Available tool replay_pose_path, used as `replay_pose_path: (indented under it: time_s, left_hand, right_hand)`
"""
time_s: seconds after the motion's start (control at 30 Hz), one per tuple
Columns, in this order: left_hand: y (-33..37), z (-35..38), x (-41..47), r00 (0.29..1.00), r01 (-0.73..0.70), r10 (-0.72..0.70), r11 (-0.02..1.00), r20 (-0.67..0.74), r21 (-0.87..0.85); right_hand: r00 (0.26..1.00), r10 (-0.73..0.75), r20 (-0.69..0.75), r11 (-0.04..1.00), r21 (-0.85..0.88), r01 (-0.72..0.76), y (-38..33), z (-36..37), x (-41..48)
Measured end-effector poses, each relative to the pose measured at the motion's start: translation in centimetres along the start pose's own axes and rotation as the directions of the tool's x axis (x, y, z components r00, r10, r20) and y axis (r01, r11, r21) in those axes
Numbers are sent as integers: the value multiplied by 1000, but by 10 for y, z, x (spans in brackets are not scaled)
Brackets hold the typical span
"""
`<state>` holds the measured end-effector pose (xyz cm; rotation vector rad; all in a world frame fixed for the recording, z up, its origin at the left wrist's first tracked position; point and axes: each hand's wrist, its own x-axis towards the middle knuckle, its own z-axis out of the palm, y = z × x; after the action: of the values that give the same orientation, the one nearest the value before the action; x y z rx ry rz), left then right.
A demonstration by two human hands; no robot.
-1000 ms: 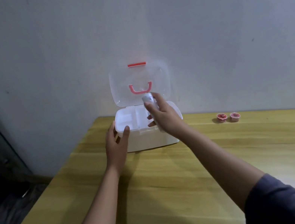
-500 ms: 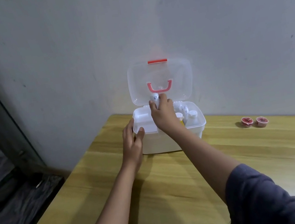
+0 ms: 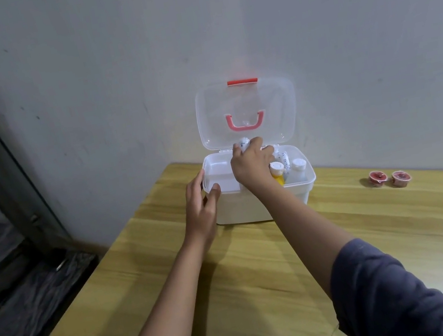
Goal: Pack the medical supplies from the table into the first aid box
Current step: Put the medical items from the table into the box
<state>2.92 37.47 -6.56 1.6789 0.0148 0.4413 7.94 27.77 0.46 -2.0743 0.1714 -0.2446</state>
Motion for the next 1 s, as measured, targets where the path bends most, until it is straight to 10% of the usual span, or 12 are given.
replay_pose_path:
  time_s: [0.27, 0.53, 1.0]
  left_hand:
    - [2, 0, -1, 1000, -8, 8, 1000, 1, -12]
    - [1, -1, -3, 1000, 14, -13, 997, 7, -77]
    - [0, -5, -1, 1000, 7, -5, 998, 31, -69]
  right_hand:
    - [1000, -14, 17, 997, -78, 16, 5, -3, 1]
    - [864, -458, 210, 888, 67, 455, 13, -10, -10]
    - [817, -454, 355, 862, -60, 504, 15, -24, -11]
